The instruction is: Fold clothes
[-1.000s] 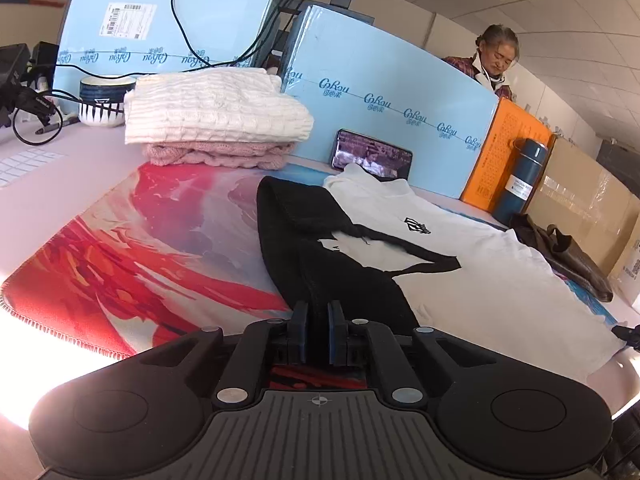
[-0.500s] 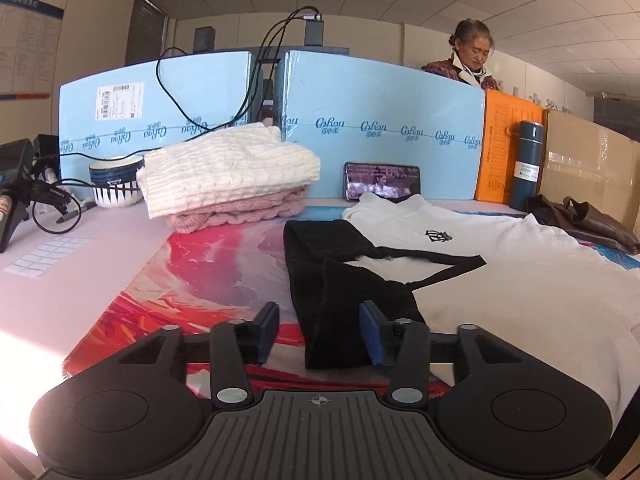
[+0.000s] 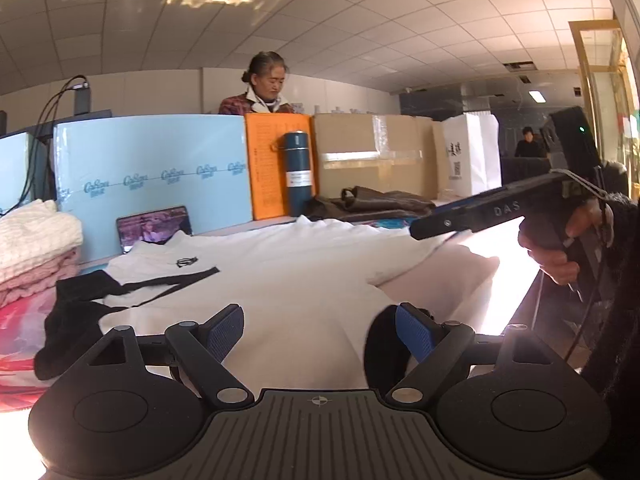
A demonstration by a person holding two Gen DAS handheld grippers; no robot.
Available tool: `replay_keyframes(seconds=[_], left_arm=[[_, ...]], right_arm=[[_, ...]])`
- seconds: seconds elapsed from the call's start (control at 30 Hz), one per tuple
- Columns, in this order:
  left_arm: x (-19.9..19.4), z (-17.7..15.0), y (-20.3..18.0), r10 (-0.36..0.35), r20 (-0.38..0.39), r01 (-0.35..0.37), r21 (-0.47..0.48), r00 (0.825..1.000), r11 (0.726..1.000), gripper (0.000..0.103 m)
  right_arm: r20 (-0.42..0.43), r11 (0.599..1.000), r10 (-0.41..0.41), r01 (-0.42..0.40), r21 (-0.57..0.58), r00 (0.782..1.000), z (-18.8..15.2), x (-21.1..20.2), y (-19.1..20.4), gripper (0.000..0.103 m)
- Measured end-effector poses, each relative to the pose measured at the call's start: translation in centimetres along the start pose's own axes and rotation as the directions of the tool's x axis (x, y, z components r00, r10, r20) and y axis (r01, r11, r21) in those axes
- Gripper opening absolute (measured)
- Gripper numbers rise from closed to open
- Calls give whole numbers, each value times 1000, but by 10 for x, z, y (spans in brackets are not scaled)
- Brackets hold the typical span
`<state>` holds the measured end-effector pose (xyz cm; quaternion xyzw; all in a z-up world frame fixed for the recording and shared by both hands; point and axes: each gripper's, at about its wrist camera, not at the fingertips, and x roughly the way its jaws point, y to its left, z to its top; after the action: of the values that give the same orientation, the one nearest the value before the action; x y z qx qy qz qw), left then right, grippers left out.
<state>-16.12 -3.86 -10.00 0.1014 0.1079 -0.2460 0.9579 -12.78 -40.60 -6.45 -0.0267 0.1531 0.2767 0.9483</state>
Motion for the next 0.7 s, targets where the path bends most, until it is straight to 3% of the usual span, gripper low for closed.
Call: replay_keyframes(seconds=[0.07,0.13,0.2,0.23,0.3,0.37,0.47,0.53,0.6,0.7], left_arm=[[9,-7,-21,5,-15,-4,80,1000,997,85],[18,-18,-40,106,-13,-102,185,994,977,85],[23,-22,-47,185,7,-181,242,983,953,58],[21,-19,-43,190,15,-189,210,982,959,33],[14,-8,-29,166,18,-167,110,986,980,11],[7,2,-23,146,39,-149,96,988,984,8],[4,15,-14,116,36,-119,84,993,989,8],[2,20,-8,98,28,-100,53,995,994,8],[-1,22,-8,87,26,-89,76,996,993,11],[-7,22,-12,77,35,-81,123,996,989,14]], right_arm=[[-3,999,42,-42,-5,999,-3,1,2,83],[-13,996,85,-85,-25,996,-5,2,5,83],[-27,987,144,-146,-72,989,-8,1,10,84],[-36,978,180,-182,-99,983,-8,0,14,85],[-58,950,262,-268,-159,963,-7,-3,23,86],[-88,909,339,-350,-227,937,-5,-3,34,86],[-138,831,374,-397,-390,917,-7,3,60,86],[-156,768,355,-382,-514,922,-14,11,79,86],[-126,731,352,-357,-581,927,-19,18,90,84],[-74,726,369,-337,-600,927,-18,30,93,82]])
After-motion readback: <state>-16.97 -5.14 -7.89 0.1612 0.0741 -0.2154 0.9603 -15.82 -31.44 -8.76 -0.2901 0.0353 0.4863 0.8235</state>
